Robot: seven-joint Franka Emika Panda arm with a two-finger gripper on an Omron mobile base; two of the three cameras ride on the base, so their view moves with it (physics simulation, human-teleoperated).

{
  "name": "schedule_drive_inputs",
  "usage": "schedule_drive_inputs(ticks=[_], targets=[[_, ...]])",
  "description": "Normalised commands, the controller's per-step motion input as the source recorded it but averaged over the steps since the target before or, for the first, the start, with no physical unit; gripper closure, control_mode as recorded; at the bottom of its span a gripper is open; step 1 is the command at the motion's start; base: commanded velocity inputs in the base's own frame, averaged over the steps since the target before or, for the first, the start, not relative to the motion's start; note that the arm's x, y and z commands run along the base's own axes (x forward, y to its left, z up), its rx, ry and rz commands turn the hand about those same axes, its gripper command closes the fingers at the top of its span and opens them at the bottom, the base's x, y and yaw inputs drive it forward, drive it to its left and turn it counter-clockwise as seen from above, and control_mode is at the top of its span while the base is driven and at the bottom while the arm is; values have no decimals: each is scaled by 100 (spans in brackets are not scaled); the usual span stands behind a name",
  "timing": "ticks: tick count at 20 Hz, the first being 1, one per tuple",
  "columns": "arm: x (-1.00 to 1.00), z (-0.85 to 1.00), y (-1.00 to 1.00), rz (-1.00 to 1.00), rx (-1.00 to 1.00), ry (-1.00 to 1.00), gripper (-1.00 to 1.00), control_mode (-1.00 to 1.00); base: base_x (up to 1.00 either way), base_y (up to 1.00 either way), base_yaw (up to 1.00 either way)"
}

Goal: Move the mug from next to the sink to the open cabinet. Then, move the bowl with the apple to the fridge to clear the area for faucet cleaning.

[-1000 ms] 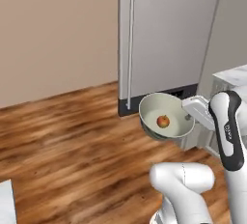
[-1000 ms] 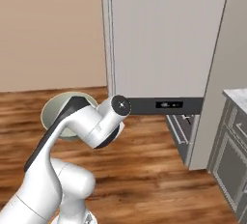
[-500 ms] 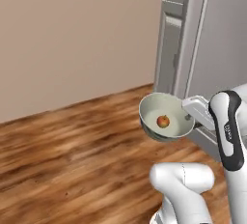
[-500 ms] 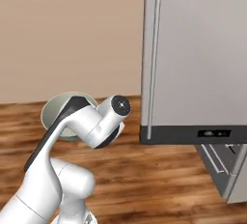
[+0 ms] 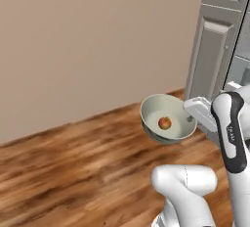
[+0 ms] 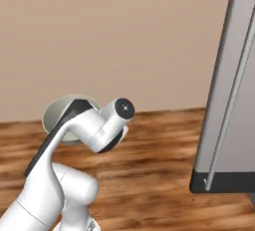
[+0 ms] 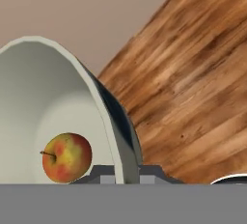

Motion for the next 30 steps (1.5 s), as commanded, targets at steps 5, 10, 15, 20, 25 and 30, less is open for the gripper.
schedule_drive_inputs(ticks=[5,10,15,20,25,30], targets=[[0,0,0,0,0,0,100,100,96,97,-61],[0,0,0,0,0,0,100,100,87,83,-70],[0,0,0,0,0,0,100,100,78,76,-74],[0,0,0,0,0,0,100,100,73,77,-75],[0,0,0,0,0,0,100,100,73,40,-76],[0,0,0,0,0,0,100,100,99,8,-68]])
